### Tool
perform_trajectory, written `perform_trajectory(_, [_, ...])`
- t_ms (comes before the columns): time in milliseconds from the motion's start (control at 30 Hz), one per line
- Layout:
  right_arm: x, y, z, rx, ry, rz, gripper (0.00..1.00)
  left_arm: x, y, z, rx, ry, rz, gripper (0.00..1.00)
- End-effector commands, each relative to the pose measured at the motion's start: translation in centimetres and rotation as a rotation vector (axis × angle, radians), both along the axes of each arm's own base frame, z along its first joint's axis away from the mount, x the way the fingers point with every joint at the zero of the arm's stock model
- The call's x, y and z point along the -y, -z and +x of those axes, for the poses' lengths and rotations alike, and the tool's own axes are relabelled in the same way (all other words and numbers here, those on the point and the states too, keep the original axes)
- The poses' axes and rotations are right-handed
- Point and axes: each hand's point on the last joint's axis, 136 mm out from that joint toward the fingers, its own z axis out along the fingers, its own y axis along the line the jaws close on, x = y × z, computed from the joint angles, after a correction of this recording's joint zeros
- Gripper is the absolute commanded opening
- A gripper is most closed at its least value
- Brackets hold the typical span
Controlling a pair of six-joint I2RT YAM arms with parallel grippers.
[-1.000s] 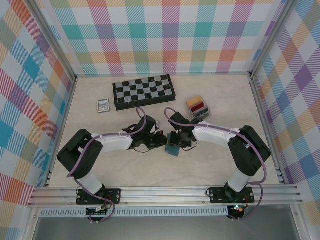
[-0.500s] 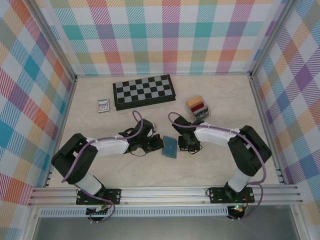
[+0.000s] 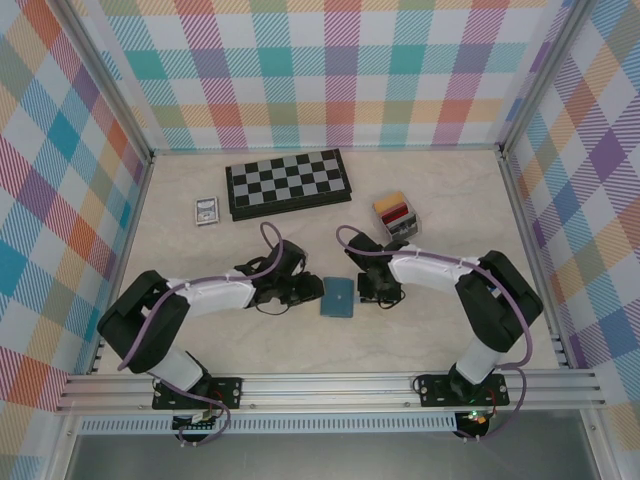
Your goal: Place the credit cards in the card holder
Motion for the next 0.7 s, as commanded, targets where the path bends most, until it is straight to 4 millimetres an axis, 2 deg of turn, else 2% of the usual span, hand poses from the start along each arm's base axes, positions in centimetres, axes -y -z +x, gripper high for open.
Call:
perform_trajectory(0, [0.1, -4.0, 1.2, 0.106, -0.043, 0.066, 0.40, -2.6, -0.8, 0.0, 0.063, -0.056, 0.113, 0.38])
perform_trajectory(67, [-0.3, -6.6, 2.6, 0.174, -0.048, 0.141, 0.45, -2.9, -1.3, 0.1, 0.076, -0.053, 0.138, 0.41])
perform_trajectory(167, [0.9, -10.0, 4.9, 0.259, -0.022, 0.193, 0.50, -3.0, -2.2, 0.6, 0.097, -0.042, 0.158, 0.43])
perform_trajectory(267, [3.2, -12.5, 8.1, 0.334, 0.034, 0.265, 0.57, -2.7, -2.9, 1.1, 0.120, -0.041, 0.160, 0.47])
perform_trajectory(367, [6.3, -14.1, 12.2, 0.398, 0.100, 0.345, 0.77, -2.3, -3.6, 1.9, 0.138, -0.039, 0.160, 0.49])
perform_trajectory(433, [8.5, -14.5, 15.1, 0.417, 0.148, 0.382, 0.87, -1.9, -4.0, 2.3, 0.146, -0.037, 0.156, 0.50])
perform_trajectory(500, [9.6, -14.5, 17.7, 0.424, 0.152, 0.436, 0.93, -1.5, -4.5, 2.7, 0.155, -0.038, 0.149, 0.53])
perform_trajectory(667, [11.7, -12.2, 23.2, 0.351, 0.200, 0.526, 0.99, -1.3, -5.3, 3.3, 0.176, -0.046, 0.149, 0.64])
